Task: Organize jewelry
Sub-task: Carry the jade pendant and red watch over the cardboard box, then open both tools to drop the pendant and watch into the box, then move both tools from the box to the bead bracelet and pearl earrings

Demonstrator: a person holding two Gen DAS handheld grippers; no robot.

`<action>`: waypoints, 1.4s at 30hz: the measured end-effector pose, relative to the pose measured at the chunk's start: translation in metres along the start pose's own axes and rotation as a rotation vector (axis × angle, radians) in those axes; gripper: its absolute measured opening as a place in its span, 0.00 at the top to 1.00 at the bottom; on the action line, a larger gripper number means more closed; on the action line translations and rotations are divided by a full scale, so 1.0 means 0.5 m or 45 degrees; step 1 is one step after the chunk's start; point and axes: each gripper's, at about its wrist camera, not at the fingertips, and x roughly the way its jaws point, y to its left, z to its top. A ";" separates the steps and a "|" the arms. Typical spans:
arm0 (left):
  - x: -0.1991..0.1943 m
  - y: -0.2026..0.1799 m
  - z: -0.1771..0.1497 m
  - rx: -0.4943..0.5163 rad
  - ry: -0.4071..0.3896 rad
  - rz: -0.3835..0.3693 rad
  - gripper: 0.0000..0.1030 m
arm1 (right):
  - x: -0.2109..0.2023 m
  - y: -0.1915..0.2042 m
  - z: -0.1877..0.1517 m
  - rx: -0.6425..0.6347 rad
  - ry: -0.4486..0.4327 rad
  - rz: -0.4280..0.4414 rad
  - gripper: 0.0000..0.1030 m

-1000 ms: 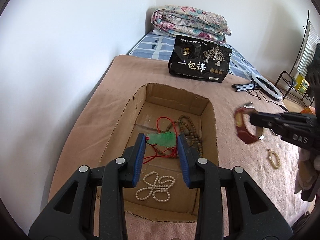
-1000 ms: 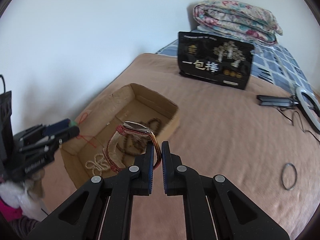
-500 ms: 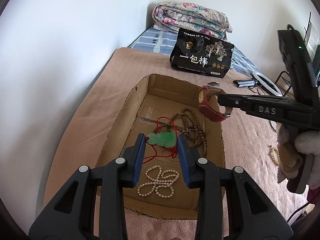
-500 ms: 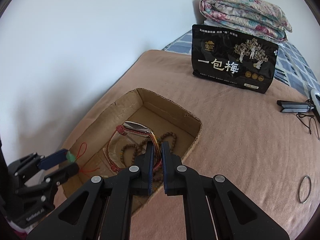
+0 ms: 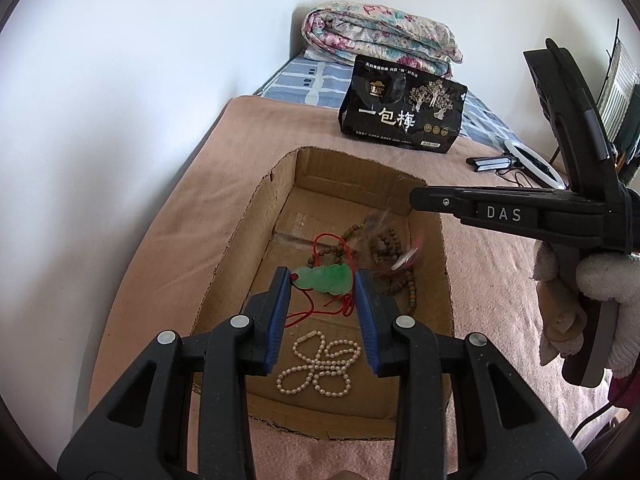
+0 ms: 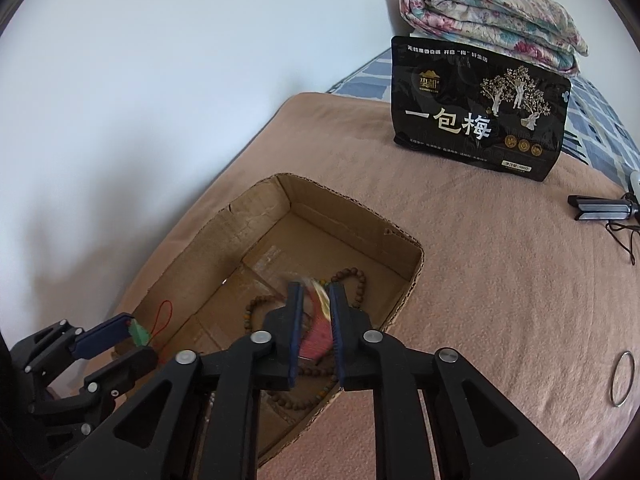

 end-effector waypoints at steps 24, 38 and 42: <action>-0.030 -0.042 0.009 0.080 -0.035 0.028 0.55 | -0.087 -0.030 -0.019 -0.027 -0.080 -0.106 0.40; -0.048 -0.138 0.020 0.174 -0.016 -0.086 0.55 | -0.192 -0.164 -0.051 0.056 -0.132 -0.258 0.29; -0.055 -0.180 0.020 0.219 -0.008 -0.129 0.55 | -0.227 -0.203 -0.063 0.079 -0.150 -0.282 0.28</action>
